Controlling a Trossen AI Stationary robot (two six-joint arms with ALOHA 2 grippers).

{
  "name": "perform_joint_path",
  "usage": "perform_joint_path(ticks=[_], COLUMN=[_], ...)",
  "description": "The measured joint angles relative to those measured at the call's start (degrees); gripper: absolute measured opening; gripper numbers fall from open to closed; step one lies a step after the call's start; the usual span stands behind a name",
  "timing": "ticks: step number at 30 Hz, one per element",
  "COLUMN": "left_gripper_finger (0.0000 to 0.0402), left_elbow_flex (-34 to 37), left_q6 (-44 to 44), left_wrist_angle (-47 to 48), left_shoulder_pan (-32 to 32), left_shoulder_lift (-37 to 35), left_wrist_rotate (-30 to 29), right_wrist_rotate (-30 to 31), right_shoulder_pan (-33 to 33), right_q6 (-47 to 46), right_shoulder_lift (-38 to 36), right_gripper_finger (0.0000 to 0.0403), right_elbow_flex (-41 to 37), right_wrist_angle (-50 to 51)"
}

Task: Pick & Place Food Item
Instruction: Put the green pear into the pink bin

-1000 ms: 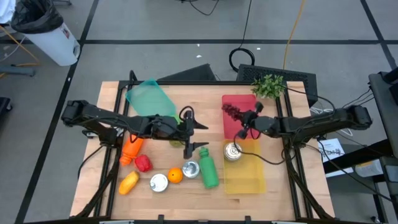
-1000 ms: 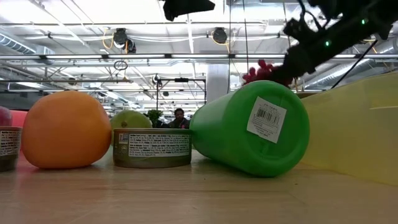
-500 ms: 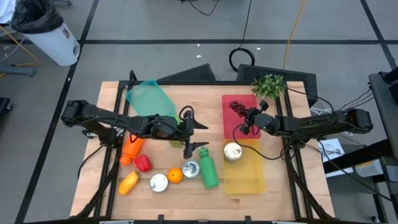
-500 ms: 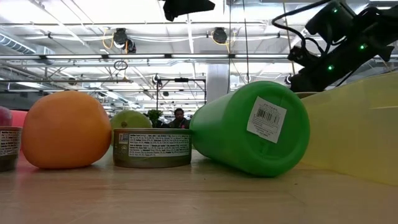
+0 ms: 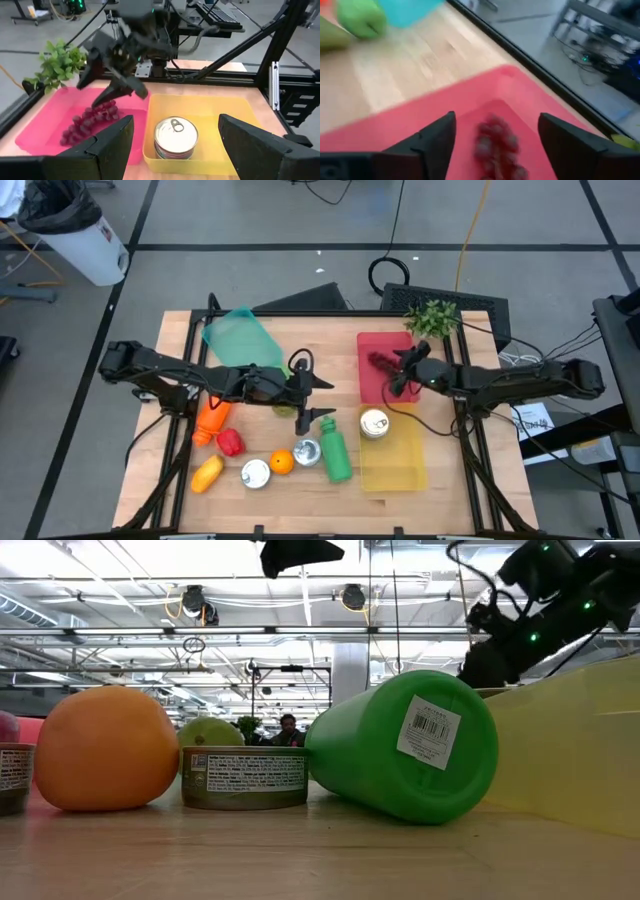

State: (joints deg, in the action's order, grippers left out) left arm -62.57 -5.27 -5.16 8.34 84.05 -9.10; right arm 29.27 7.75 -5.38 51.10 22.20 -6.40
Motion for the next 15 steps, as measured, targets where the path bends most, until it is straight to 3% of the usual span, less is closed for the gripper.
perform_joint_path(ticks=[4,10,15], left_gripper_finger=[0.0301,0.0301,0.0301], left_elbow_flex=[0.0,0.0,0.0], left_q6=[-1.25,-7.33,-14.35], left_wrist_angle=[2.94,12.54,25.39], left_shoulder_pan=[0.0,0.11,0.45], left_shoulder_lift=[0.0,0.0,0.0], left_wrist_rotate=[0.01,0.23,0.9], right_wrist_rotate=[-9.35,-30.17,-33.81], right_shoulder_pan=[0.0,-0.15,-2.14], right_q6=[-2.56,-6.37,-5.17], right_shoulder_lift=[-5.9,-12.34,-13.29], right_gripper_finger=[0.0295,0.029,0.0283], right_elbow_flex=[0.0,0.0,0.0], right_wrist_angle=[-0.05,-0.37,-1.47])
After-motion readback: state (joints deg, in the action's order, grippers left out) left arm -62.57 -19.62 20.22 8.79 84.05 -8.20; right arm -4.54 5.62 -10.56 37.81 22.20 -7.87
